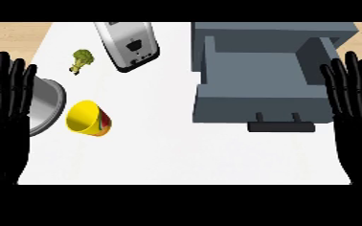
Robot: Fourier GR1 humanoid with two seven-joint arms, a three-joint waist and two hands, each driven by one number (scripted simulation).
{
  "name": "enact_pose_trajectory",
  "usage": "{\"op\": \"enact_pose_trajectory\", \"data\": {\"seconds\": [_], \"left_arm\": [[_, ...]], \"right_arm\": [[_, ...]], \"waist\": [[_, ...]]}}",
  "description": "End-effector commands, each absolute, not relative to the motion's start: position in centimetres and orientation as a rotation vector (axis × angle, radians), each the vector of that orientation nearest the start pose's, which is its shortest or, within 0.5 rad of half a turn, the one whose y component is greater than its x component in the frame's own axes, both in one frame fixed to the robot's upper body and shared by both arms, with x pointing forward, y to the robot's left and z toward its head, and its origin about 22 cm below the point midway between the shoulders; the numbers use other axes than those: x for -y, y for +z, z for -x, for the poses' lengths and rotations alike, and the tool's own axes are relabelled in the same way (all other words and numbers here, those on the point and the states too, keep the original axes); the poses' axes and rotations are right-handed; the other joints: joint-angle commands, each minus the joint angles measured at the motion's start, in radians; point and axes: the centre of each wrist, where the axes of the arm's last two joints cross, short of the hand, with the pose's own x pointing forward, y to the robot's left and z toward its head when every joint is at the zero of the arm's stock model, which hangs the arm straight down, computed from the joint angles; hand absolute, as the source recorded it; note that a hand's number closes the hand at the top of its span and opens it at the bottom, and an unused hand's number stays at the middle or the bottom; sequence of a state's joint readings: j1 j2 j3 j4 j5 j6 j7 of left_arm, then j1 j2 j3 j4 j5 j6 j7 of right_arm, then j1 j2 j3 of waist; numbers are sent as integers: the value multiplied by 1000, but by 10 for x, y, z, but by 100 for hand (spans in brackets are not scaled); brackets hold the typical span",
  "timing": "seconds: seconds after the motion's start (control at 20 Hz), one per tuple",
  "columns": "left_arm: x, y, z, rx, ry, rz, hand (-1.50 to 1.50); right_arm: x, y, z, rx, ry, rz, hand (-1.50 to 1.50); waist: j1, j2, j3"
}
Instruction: Pick up the cup, place it into the drawer and close the drawer
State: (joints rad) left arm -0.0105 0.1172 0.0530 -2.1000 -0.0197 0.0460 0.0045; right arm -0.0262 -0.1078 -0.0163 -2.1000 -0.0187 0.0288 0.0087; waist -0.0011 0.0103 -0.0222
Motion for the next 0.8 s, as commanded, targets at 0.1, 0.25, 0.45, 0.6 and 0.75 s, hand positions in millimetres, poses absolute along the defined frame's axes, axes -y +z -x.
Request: {"op": "enact_pose_trajectory", "data": {"seconds": [0.1,0.25,0.45,0.6,0.75], "left_arm": [[-294,136,-228,2126,-185,92,-150],[-298,130,-223,2105,-357,345,-150],[-332,87,-224,1835,-109,436,-150],[-368,72,-232,1835,-96,467,-150],[-362,73,-266,1807,-125,438,-150]], "right_arm": [[240,148,-222,2155,111,36,-150],[241,133,-208,2143,116,36,-150],[236,112,-222,1956,228,-69,-150],[236,135,-221,1963,240,-77,-150],[240,128,-231,1964,226,-73,-150]], "waist": [[2,-8,20],[-8,-10,19],[7,-6,21],[0,-9,21],[-3,-9,22]]}}
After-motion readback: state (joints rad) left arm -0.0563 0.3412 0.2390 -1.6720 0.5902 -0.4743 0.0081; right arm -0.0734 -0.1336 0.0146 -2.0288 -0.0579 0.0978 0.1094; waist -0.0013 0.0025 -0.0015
